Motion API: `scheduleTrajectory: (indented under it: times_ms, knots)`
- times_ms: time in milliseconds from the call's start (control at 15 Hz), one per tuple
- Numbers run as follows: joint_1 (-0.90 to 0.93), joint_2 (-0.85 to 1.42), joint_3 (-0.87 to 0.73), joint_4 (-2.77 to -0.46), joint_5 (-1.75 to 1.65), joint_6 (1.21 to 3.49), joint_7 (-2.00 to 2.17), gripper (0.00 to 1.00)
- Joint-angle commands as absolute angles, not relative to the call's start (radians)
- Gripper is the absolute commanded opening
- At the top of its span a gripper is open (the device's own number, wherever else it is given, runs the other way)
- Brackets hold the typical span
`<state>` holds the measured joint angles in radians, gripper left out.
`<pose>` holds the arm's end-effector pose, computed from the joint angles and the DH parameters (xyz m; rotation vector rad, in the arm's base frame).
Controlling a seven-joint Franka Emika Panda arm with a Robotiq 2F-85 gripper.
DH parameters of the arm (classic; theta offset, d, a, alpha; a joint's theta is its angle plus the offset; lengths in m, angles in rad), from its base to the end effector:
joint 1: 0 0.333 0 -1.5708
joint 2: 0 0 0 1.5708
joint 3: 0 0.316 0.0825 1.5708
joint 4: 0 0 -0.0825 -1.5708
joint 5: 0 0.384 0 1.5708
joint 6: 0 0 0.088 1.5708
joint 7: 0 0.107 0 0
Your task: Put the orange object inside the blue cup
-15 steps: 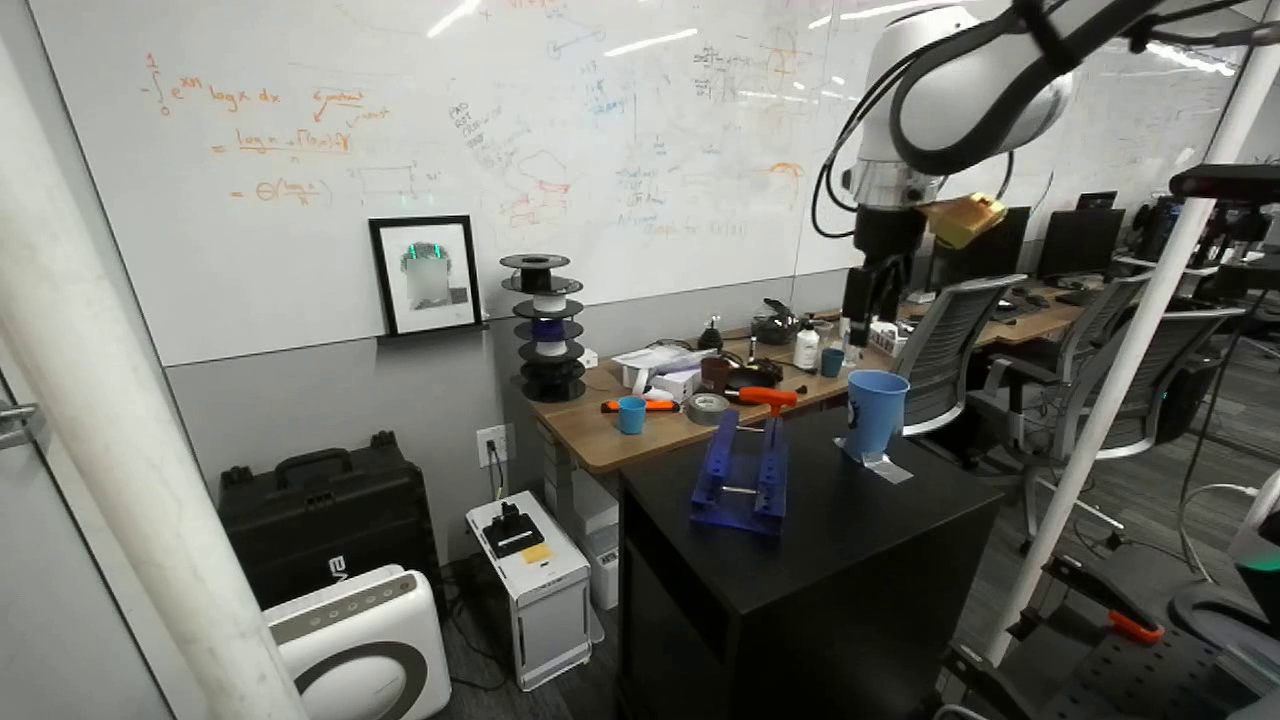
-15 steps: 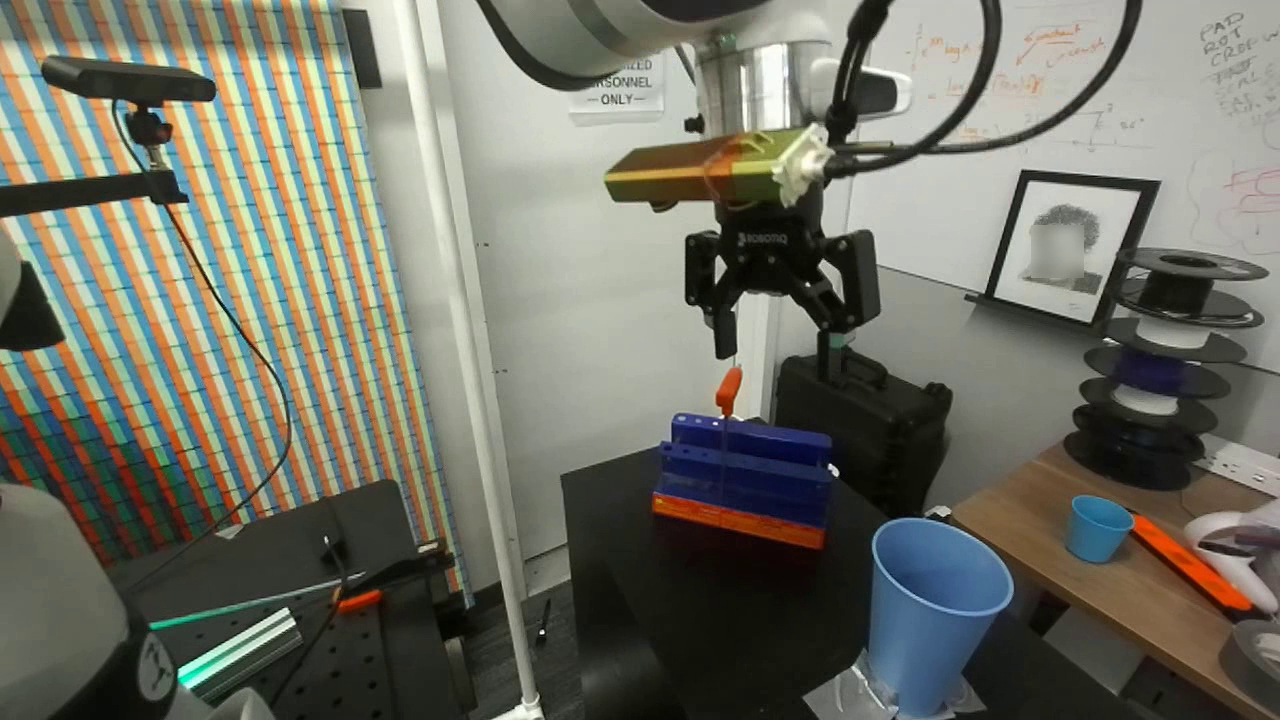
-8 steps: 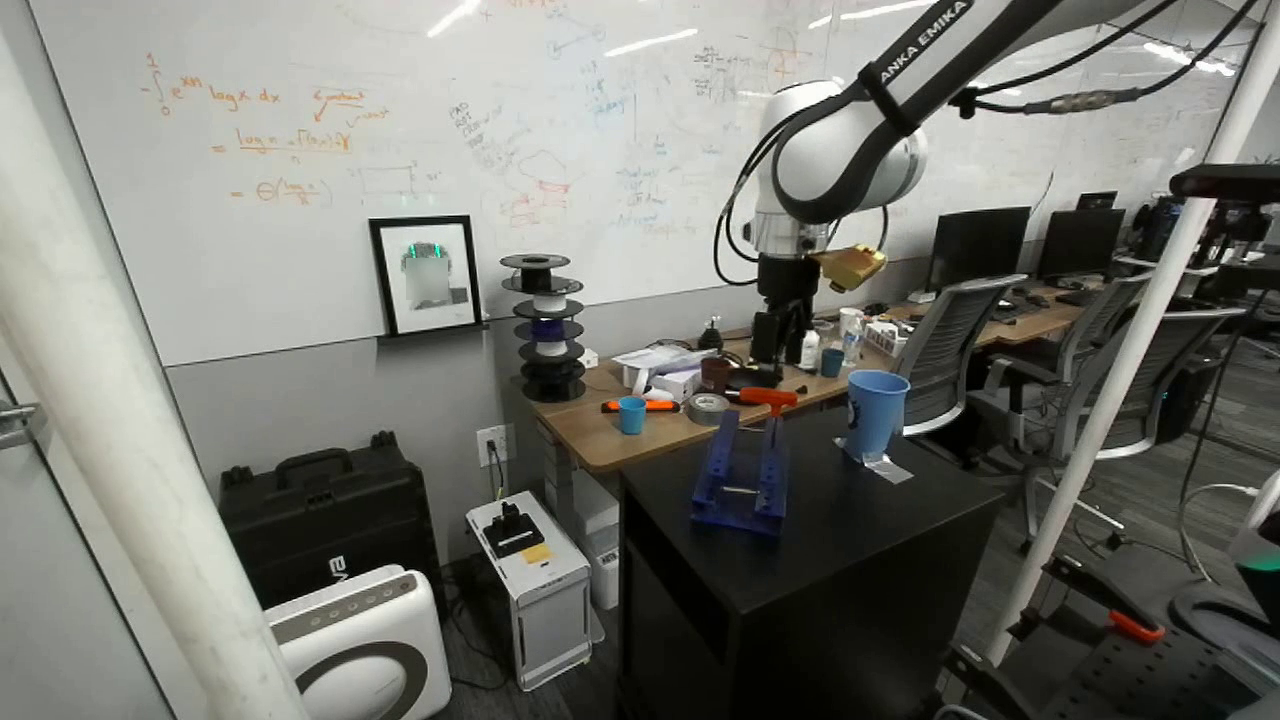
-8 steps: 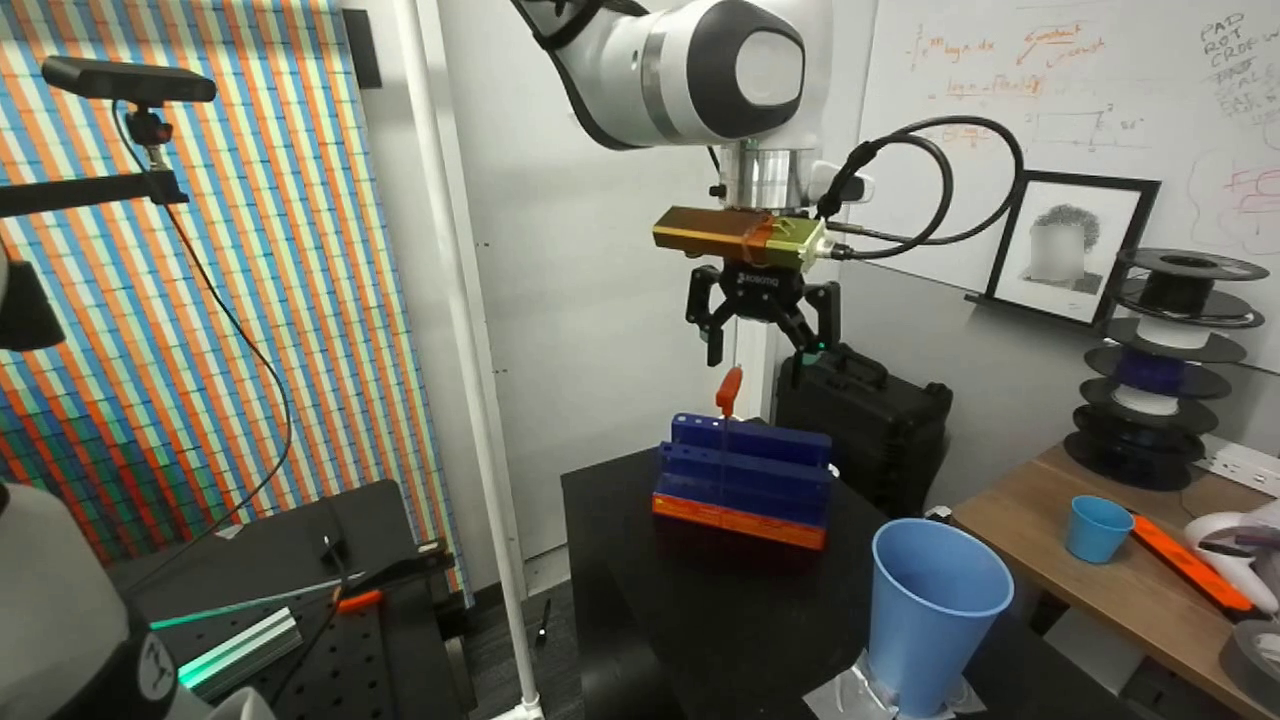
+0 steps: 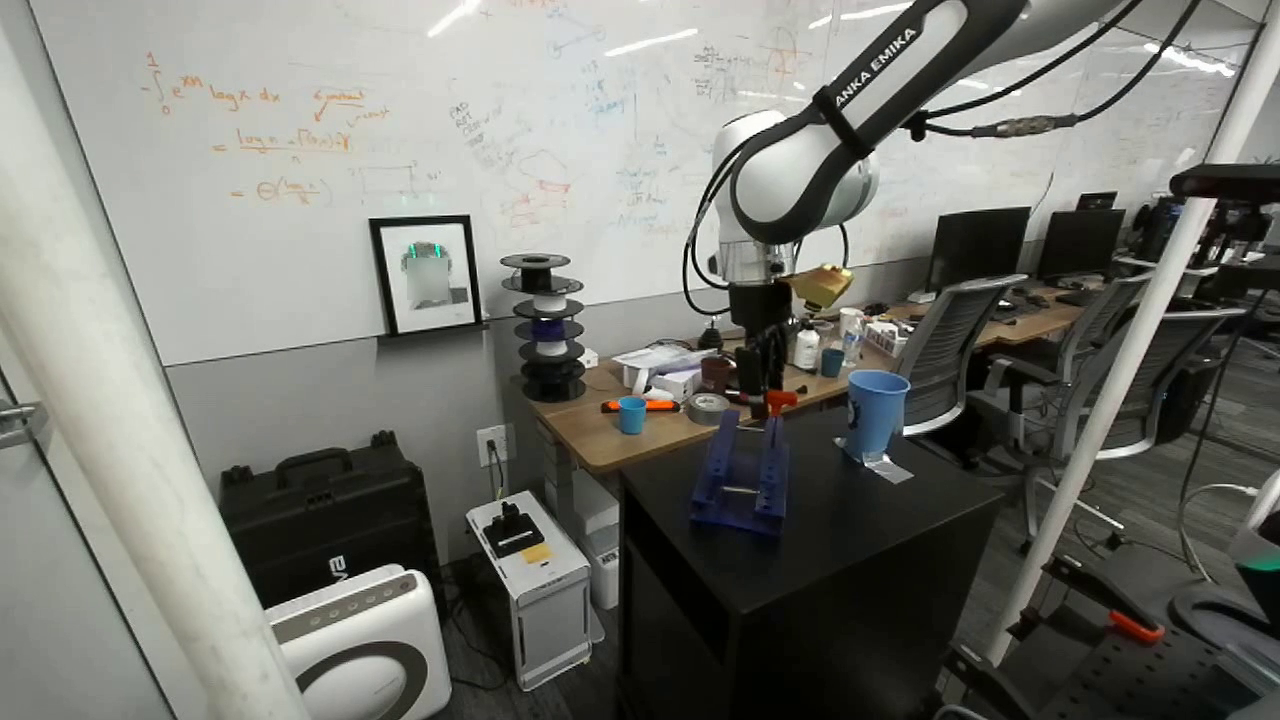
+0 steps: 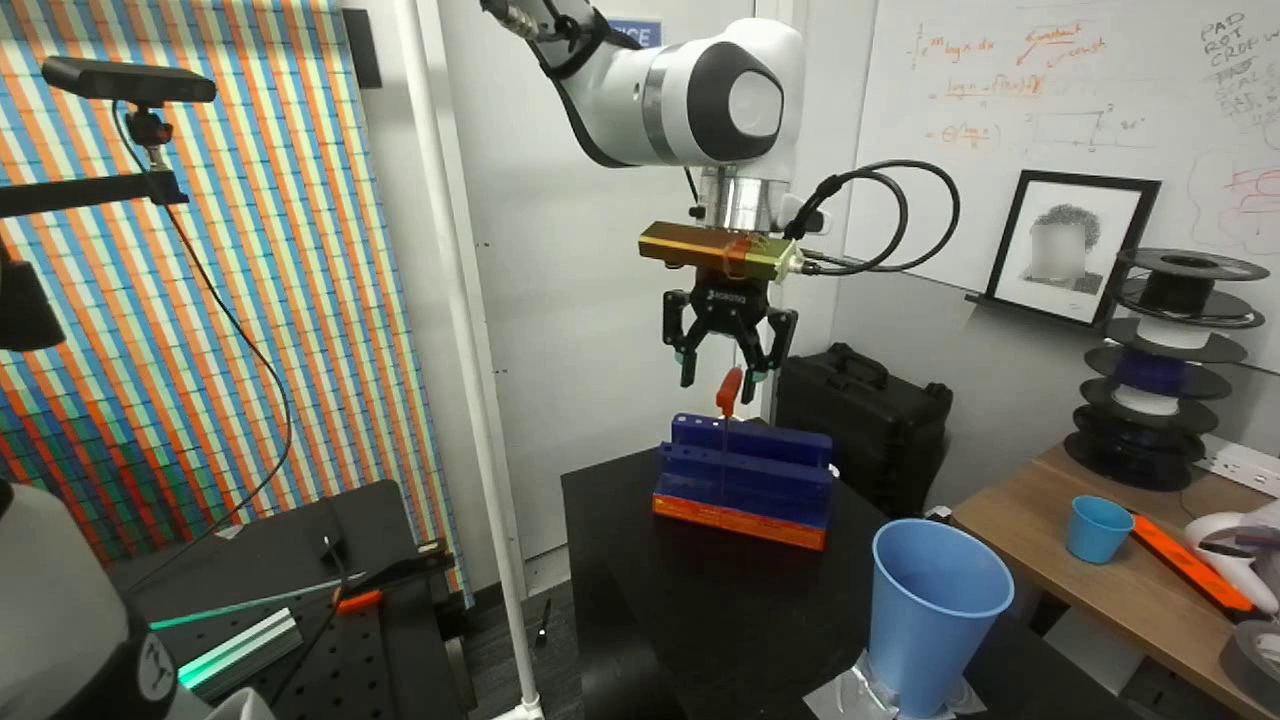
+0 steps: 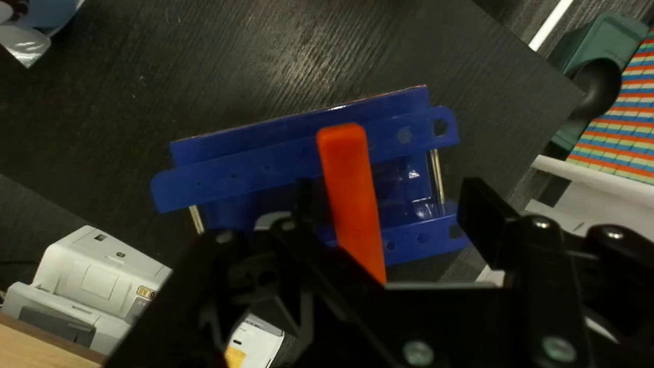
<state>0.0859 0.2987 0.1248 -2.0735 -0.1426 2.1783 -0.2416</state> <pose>0.5532 0.1120 0.2717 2.9467 0.8203 -0.2928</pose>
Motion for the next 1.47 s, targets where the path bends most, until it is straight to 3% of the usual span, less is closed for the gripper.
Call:
scheduleTrajectory:
  times_ms: [0, 267, 400, 467, 1400]
  knots:
    - [0.102, 0.288, 0.117, -2.058, -0.195, 2.131, -0.245, 0.42]
    - [0.096, 0.271, 0.114, -2.061, -0.228, 2.123, -0.251, 0.14]
    - [0.092, 0.263, 0.11, -2.062, -0.232, 2.118, -0.254, 0.11]
    - [0.091, 0.255, 0.111, -2.063, -0.228, 2.107, -0.257, 0.15]
    - [0.111, -0.219, 0.129, -2.222, -0.219, 1.965, -0.26, 0.15]
